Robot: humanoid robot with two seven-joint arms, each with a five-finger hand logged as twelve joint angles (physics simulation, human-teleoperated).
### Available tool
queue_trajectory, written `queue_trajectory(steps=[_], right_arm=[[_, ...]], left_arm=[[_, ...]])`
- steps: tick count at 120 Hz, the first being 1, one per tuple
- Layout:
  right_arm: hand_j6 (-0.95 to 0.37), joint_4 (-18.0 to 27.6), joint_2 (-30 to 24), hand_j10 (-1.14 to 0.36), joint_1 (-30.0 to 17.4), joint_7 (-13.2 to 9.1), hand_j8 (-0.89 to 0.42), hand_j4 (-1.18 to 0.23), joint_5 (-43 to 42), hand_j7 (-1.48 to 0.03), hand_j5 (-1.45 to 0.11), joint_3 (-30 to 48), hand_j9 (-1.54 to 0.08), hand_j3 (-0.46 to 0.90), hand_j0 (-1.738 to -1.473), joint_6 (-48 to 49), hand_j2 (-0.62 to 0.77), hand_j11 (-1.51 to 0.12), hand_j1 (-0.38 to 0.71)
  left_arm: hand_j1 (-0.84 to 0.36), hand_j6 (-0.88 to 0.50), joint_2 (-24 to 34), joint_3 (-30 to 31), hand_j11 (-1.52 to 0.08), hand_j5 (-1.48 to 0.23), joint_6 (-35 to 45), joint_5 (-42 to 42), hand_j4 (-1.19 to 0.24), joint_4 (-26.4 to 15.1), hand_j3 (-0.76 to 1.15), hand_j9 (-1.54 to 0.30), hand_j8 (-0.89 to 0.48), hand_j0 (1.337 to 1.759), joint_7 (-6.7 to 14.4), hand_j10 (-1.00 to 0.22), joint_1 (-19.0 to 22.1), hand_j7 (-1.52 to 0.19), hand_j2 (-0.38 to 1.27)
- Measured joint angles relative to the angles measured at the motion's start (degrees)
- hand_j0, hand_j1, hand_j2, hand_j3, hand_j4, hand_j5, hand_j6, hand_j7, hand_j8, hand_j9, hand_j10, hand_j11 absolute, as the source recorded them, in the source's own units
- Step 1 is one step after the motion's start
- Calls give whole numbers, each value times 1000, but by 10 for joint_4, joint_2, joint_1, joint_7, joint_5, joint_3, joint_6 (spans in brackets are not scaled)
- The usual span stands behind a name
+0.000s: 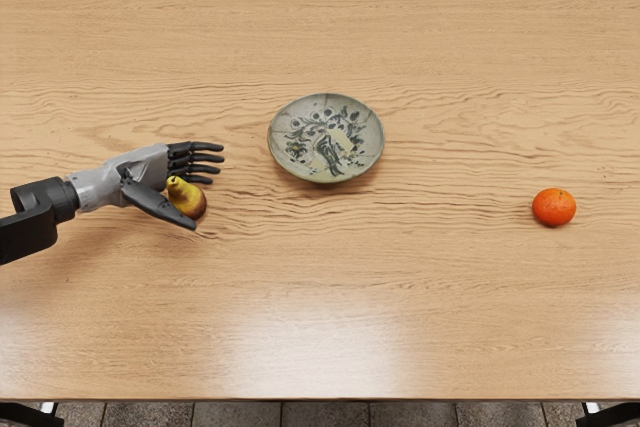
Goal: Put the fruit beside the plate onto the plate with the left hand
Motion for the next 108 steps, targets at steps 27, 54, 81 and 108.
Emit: queue_trajectory(steps=[27,54,81,108], right_arm=[[-30,0,0,-29,0,0,-30,-30,0,-38,-38,0,-38,0,-1658,0,-6,-38,-314],[-30,0,0,-29,0,0,-30,-30,0,-38,-38,0,-38,0,-1658,0,-6,-38,-314],[-30,0,0,-29,0,0,-30,-30,0,-38,-38,0,-38,0,-1658,0,-6,-38,-314],[-30,0,0,-29,0,0,-30,-30,0,-38,-38,0,-38,0,-1658,0,-6,-38,-314]], left_arm=[[-19,-311,0,0,-401,-402,0,6,-311,0,0,-401,-311,1658,0,-310,0,-402,65],[-123,-398,0,0,-515,-516,0,10,-398,0,0,-515,-398,1658,0,-398,0,-515,83],[-251,-504,0,0,-655,-656,0,15,-504,0,0,-656,-503,1658,0,-485,0,-656,104],[-378,-601,1,0,-798,-799,-1,18,-602,0,0,-802,-600,1658,0,-408,0,-801,124]])
